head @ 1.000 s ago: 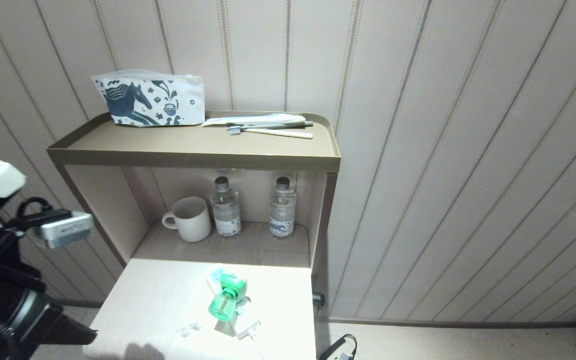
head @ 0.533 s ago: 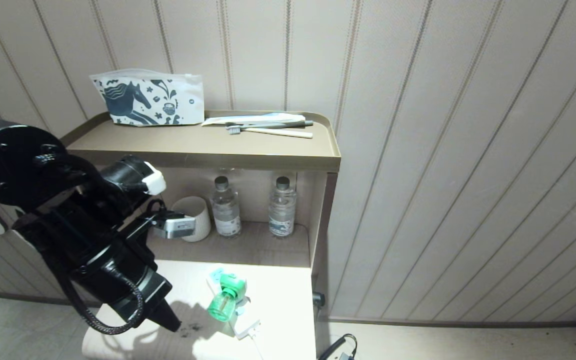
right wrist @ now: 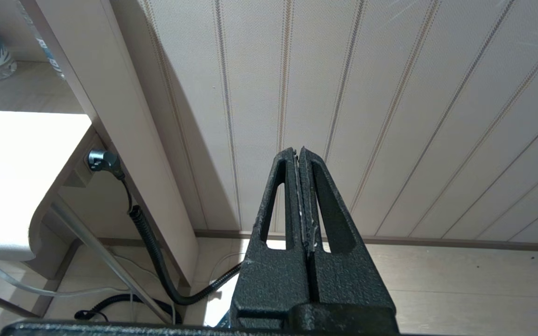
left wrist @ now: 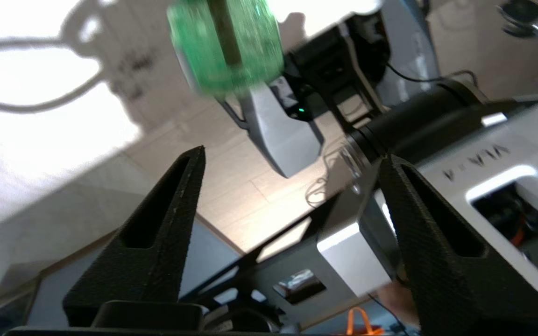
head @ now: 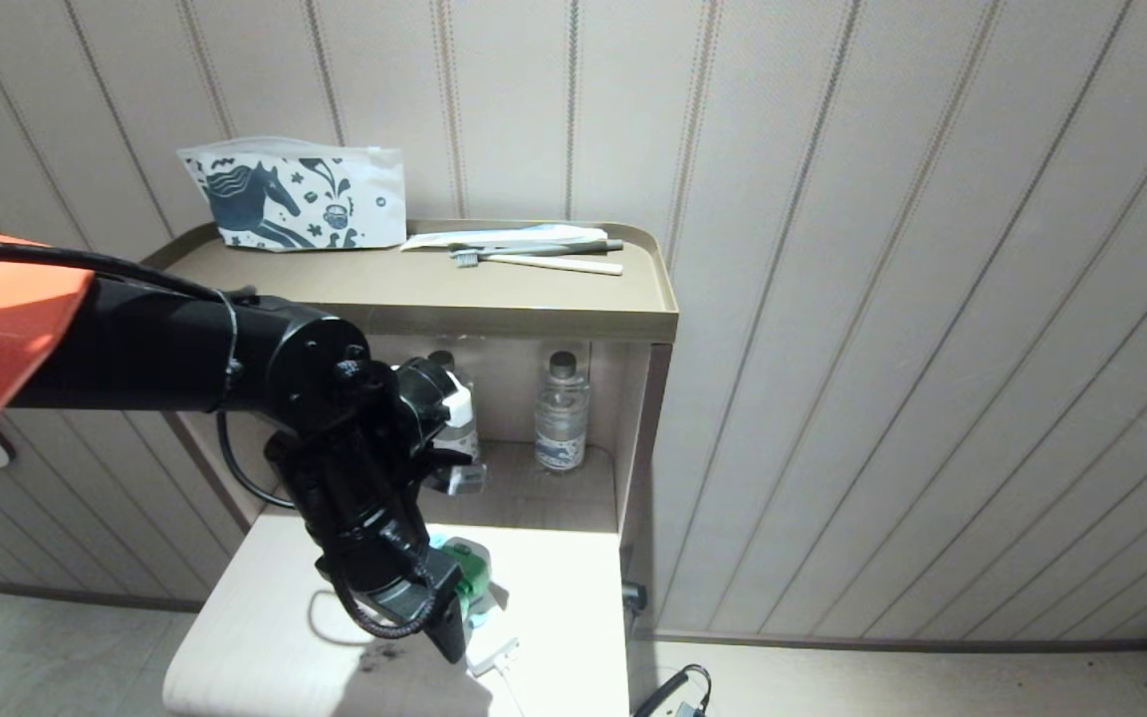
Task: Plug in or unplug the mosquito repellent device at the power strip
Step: Hold the socket with your right hand and unplug it with your left hand
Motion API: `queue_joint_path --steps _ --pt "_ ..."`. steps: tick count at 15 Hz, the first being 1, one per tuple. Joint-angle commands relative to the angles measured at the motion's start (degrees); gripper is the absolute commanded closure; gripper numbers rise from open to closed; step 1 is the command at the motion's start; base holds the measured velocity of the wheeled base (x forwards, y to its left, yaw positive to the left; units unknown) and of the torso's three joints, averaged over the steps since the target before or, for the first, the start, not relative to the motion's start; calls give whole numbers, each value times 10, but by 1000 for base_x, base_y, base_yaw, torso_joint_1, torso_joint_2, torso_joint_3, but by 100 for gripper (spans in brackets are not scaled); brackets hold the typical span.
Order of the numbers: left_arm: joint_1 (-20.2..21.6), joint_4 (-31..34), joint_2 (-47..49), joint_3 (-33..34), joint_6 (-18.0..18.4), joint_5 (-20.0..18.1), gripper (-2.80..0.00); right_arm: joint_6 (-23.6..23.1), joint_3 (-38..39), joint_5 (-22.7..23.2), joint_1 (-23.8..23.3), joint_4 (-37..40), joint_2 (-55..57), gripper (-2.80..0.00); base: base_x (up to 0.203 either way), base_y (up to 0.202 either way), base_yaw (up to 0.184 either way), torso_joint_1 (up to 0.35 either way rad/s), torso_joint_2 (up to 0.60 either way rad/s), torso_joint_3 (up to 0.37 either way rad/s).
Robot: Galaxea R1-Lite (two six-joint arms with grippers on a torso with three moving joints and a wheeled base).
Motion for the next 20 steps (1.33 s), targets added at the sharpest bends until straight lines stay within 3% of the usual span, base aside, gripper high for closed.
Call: queue_joint_path --steps 1,6,12,19,20 --pt "-7 -4 45 -24 -2 17 -280 0 0 0 0 0 0 0 0 0 0 0 0 0" --pt "-6 -55 99 -55 -3 85 -280 0 0 0 0 0 0 0 0 0 0 0 0 0" --pt "-3 -61 134 -115 -19 103 -280 0 0 0 0 0 0 0 0 0 0 0 0 0" --pt "-3 -61 142 -116 -20 105 -280 0 0 0 0 0 0 0 0 0 0 0 0 0" --pt "-3 -61 139 -112 -20 105 0 0 0 0 0 0 0 0 0 0 0 0 0 0"
